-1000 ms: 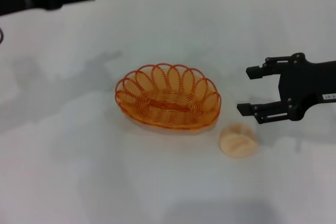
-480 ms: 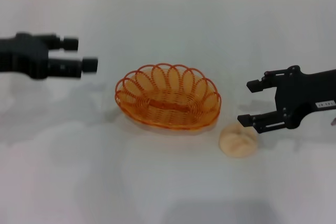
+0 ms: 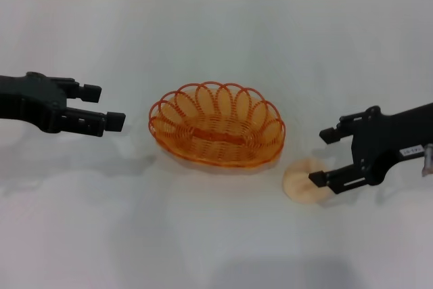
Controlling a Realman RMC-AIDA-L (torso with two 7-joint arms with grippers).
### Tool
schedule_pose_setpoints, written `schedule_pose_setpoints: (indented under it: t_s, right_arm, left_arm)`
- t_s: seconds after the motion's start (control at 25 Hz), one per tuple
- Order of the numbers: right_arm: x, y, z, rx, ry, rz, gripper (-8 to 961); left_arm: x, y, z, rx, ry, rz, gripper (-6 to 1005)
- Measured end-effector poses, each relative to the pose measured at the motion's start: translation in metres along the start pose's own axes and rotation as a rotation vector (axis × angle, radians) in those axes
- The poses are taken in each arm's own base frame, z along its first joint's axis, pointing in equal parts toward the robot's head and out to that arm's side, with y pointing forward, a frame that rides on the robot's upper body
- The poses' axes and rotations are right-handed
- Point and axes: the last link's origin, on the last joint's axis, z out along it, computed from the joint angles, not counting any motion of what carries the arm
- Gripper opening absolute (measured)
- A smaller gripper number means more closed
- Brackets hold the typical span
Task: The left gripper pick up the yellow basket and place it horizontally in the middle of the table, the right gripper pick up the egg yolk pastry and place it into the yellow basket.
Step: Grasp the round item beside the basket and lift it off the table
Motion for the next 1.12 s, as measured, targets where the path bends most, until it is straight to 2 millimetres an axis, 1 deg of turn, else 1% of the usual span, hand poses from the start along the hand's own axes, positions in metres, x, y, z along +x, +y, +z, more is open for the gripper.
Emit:
schedule_pose_setpoints:
  t_s: [0.2, 0.24, 0.32, 0.56, 0.88, 1.08, 1.12]
  right_arm:
    - [-0.001, 0.001, 0.009, 0.002, 0.018, -0.009, 779]
    - [-0.002, 0.0, 0.014, 0.015, 0.016, -0.016, 779]
    - [-0.002, 0.0, 0.015, 0.019, 0.016, -0.017, 779]
    - [0.007, -0.005, 0.023, 0.028, 0.035, 0.015, 779]
    - [0.011, -0.004, 0.03, 0.019, 0.047, 0.019, 780]
    - [0.016, -0.004, 0.033, 0.017, 0.053, 0.035, 623]
    - [0.016, -0.004, 0.035, 0.016, 0.056, 0.035, 621]
  left_arm:
    - [0.0, 0.001, 0.001, -0.007, 0.002, 0.003, 891]
    - [0.0, 0.001, 0.002, -0.008, 0.002, 0.004, 891]
    - [0.0, 0.002, 0.002, -0.01, 0.002, 0.007, 891]
    - [0.002, 0.003, 0.005, -0.02, 0.005, 0.015, 890]
    - [0.002, 0.004, 0.008, -0.028, 0.009, 0.017, 890]
    - [0.001, 0.004, 0.009, -0.028, 0.005, 0.013, 890]
    - [0.001, 0.004, 0.009, -0.029, 0.005, 0.011, 890]
